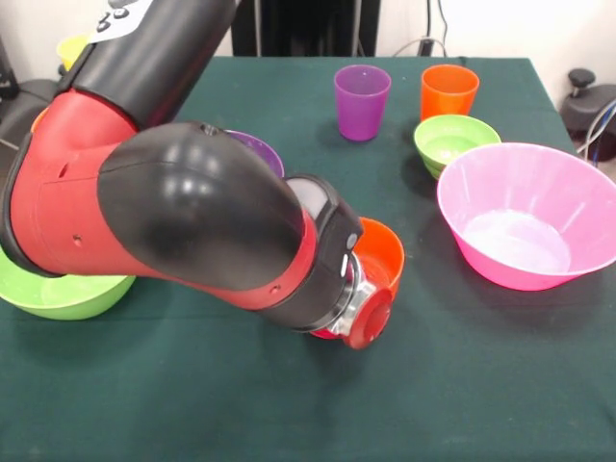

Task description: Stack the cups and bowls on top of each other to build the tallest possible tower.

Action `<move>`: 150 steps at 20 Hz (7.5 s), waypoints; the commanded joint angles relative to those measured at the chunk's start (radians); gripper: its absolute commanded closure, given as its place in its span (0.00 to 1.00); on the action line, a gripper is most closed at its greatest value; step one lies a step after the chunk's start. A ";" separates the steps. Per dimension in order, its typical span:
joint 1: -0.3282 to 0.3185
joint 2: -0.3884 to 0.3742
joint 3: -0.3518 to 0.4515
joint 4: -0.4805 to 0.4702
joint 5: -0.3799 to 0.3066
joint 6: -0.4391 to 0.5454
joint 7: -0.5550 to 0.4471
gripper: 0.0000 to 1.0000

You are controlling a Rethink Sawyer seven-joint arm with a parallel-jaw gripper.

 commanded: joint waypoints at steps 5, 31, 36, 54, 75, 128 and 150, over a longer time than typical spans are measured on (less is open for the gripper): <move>-0.044 0.117 0.368 -0.086 -0.464 0.058 -0.151 1.00; -0.091 0.146 0.714 -0.117 -0.896 0.073 -0.302 0.00; -0.096 0.148 0.736 -0.114 -0.923 0.081 -0.308 0.00; -0.117 0.004 0.571 0.034 -0.665 0.372 -0.093 0.00; -0.107 -0.029 0.344 0.122 -0.360 0.351 0.056 0.00; -0.249 -0.187 -0.340 0.484 0.081 0.017 -0.035 0.00; -0.174 -0.139 -0.370 0.316 0.085 0.052 -0.114 0.00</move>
